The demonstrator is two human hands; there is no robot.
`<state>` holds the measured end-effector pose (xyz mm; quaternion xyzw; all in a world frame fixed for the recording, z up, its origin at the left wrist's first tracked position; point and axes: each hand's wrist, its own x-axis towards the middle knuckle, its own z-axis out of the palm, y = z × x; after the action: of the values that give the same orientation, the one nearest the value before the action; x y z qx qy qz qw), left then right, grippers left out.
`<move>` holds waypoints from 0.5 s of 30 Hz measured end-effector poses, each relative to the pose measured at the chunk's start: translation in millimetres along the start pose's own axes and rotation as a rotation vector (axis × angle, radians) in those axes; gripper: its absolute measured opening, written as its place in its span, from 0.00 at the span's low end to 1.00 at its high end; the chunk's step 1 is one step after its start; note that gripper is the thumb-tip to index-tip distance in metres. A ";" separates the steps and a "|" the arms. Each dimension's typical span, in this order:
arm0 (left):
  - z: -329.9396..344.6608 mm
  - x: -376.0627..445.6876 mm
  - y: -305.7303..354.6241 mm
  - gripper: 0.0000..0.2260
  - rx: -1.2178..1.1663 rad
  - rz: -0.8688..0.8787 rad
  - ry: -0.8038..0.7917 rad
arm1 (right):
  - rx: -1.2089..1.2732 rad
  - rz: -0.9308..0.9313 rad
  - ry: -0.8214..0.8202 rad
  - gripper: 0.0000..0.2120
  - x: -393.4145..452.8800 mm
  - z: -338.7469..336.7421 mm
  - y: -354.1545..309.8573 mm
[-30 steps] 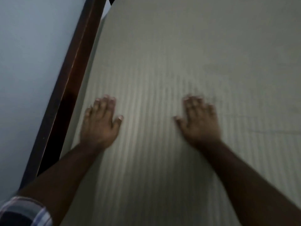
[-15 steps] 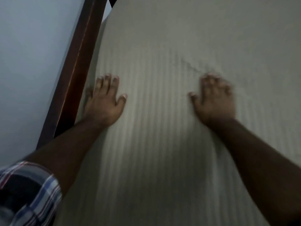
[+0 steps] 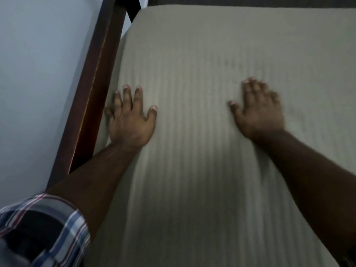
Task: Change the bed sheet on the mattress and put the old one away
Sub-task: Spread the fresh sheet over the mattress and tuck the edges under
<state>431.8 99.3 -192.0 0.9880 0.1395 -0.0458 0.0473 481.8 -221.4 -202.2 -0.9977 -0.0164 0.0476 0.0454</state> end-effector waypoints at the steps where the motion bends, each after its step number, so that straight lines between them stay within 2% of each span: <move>1: -4.9 4.7 3.3 0.33 -0.003 -0.009 0.000 | 0.009 0.105 0.009 0.37 5.6 -4.7 0.0; 2: -9.2 9.0 9.3 0.32 0.003 0.025 0.007 | 0.004 0.154 0.026 0.36 6.8 -9.0 -10.7; 3: -11.3 13.0 15.8 0.31 0.024 0.096 0.031 | 0.001 0.098 0.046 0.34 6.0 -10.0 -29.1; 5: -8.5 18.1 30.2 0.30 0.078 0.281 0.062 | 0.041 -0.225 0.024 0.32 -0.8 -6.6 -75.7; 7: 0.5 24.3 40.4 0.30 0.089 0.337 0.053 | 0.030 -0.448 -0.067 0.31 -6.2 0.6 -103.9; 9: 6.6 38.3 37.3 0.31 0.055 0.273 0.035 | 0.017 -0.422 -0.098 0.35 9.7 3.3 -95.3; 11: 9.3 57.0 31.5 0.34 0.031 0.230 0.025 | 0.017 -0.308 -0.062 0.41 38.9 1.5 -58.2; 15: 4.6 91.0 26.5 0.35 0.010 0.200 0.089 | -0.012 -0.025 0.016 0.40 88.2 -15.1 16.0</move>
<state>525.9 98.1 -203.8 0.9983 0.0421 0.0024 0.0404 571.5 -235.4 -196.9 -0.9980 -0.0288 0.0387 0.0403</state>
